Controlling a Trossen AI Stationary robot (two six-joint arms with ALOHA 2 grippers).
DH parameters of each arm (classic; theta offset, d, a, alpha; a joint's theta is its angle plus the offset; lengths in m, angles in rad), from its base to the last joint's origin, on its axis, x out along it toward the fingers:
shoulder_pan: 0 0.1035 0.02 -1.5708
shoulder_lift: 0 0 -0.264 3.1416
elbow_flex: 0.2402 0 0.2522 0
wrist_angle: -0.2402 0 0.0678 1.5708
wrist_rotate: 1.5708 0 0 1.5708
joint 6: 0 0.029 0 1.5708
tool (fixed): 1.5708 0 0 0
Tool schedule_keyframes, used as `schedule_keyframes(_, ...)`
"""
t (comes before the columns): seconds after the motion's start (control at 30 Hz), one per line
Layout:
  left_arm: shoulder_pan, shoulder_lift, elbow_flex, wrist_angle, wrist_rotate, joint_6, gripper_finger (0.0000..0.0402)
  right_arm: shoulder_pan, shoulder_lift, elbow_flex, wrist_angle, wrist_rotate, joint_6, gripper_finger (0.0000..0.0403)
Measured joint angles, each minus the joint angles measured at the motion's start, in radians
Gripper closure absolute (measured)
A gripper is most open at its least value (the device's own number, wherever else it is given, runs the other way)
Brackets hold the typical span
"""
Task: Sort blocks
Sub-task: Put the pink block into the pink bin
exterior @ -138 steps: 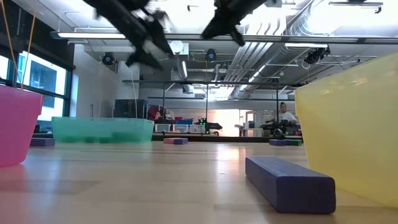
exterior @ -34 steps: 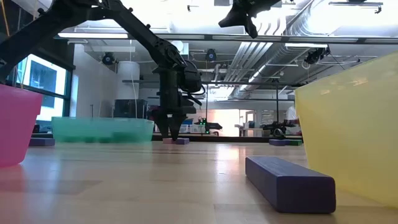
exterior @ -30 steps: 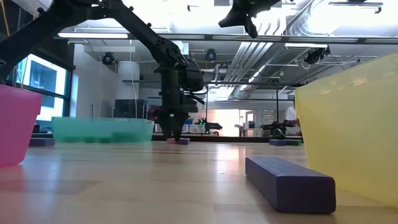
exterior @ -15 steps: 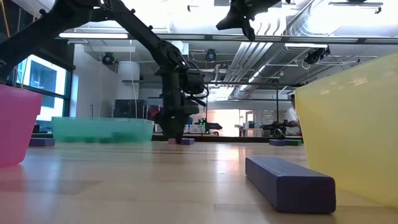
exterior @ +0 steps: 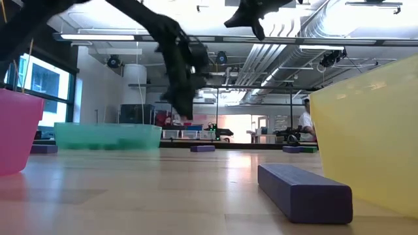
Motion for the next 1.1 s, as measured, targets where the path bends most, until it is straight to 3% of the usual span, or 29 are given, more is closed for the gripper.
schedule_keyframes(0.3,-0.029,-0.348,0.0,-0.056,-0.033,-0.004,0.0345,-0.004,-0.001,0.0,0.052,0.0,0.007,0.0403)
schedule_keyframes(0.47,-0.162,-0.492,0.0,-0.165,-0.07,0.04,0.0345,-0.01,-0.001,0.0,0.065,-0.001,-0.008,0.0403)
schedule_keyframes(0.57,-0.26,-0.557,-0.025,-0.238,-0.117,-0.007,0.0345,-0.01,-0.001,0.0,0.074,-0.001,-0.04,0.0403)
schedule_keyframes(0.7,-0.39,-0.697,-0.19,-0.236,-0.092,-0.211,0.0345,-0.01,-0.001,0.0,0.078,-0.028,-0.074,0.0403)
schedule_keyframes(0.9,-0.613,-0.939,-0.502,-0.084,-0.048,-0.588,0.0345,0.005,-0.001,0.0,0.077,-0.187,-0.052,0.0403)
schedule_keyframes(1.0,-0.745,-1.044,-0.6,0.041,-0.033,-0.723,0.0345,0.051,-0.004,0.0,0.075,-0.276,-0.004,0.0403)
schedule_keyframes(1.1,-0.9,-1.089,-0.647,0.055,-0.037,-0.812,0.0345,0.132,-0.006,0.0,0.083,-0.286,0.02,0.0403)
